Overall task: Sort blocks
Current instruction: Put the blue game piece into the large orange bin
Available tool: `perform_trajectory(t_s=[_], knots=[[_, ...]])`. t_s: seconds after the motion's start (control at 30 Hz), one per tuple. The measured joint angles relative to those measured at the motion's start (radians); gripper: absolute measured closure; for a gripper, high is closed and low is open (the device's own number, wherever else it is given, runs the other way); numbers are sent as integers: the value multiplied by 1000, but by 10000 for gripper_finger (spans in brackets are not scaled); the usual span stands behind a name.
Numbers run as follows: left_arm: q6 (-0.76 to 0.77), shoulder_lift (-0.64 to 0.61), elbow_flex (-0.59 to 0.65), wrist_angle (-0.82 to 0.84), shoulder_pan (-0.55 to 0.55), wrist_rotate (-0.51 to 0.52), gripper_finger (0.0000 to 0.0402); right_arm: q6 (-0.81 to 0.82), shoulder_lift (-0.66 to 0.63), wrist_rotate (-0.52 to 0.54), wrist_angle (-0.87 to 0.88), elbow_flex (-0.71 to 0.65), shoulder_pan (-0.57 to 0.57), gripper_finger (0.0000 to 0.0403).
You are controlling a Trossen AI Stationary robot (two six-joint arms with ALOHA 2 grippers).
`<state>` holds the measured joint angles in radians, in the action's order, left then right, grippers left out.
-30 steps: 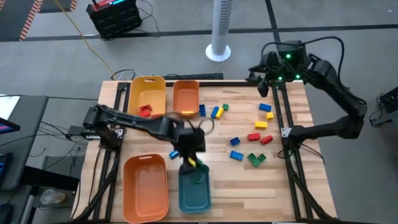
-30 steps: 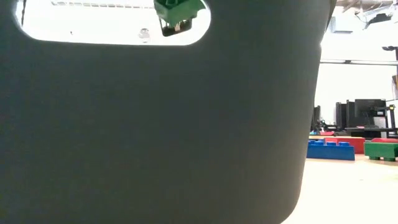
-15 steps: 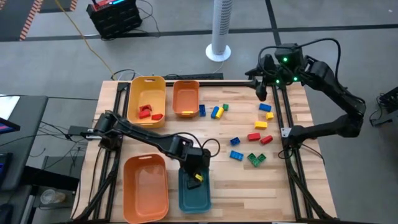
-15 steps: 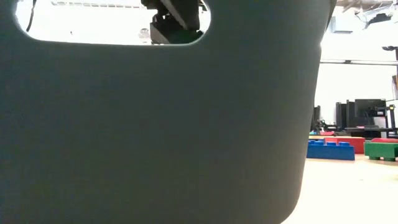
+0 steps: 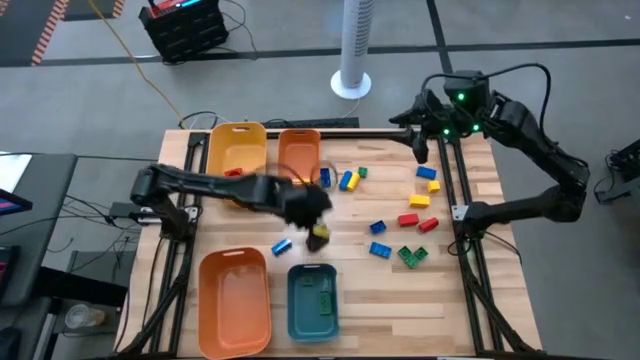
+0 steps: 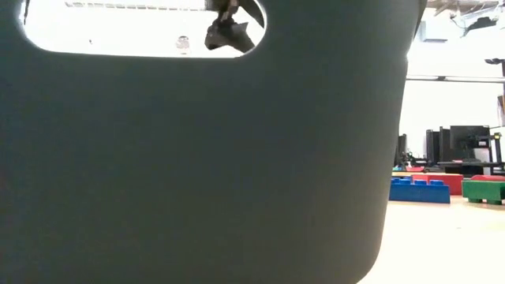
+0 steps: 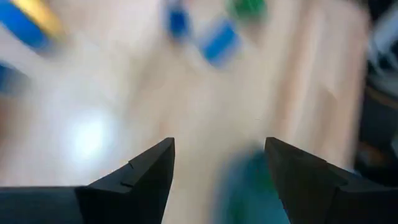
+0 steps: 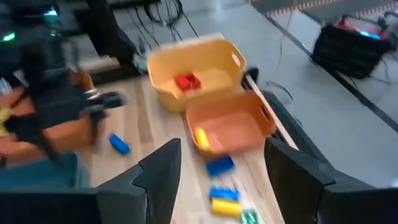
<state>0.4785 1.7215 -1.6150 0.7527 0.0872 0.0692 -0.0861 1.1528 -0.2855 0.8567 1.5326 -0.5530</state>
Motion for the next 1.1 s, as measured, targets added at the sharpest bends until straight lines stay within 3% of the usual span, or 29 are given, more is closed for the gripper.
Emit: perform_trajectory(t_s=[0.13,0.33,0.47,0.63,0.9,1.1], knots=[[-79,-57,0,-77,-50,229,161,46,-81,-7,-113,-144,-26,164],[-188,-88,0,-91,-103,404,162,103,-174,-5,-221,-380,-38,164],[-301,-85,0,-113,-157,425,162,195,-223,-6,-389,-543,-36,164],[-320,-83,0,-117,-201,429,162,227,-233,3,-437,-624,-23,164],[-339,-84,0,-115,-235,427,162,205,-229,27,-227,-624,-27,164],[-342,-84,0,-115,-235,425,162,206,-151,27,-138,-624,-4,164]])
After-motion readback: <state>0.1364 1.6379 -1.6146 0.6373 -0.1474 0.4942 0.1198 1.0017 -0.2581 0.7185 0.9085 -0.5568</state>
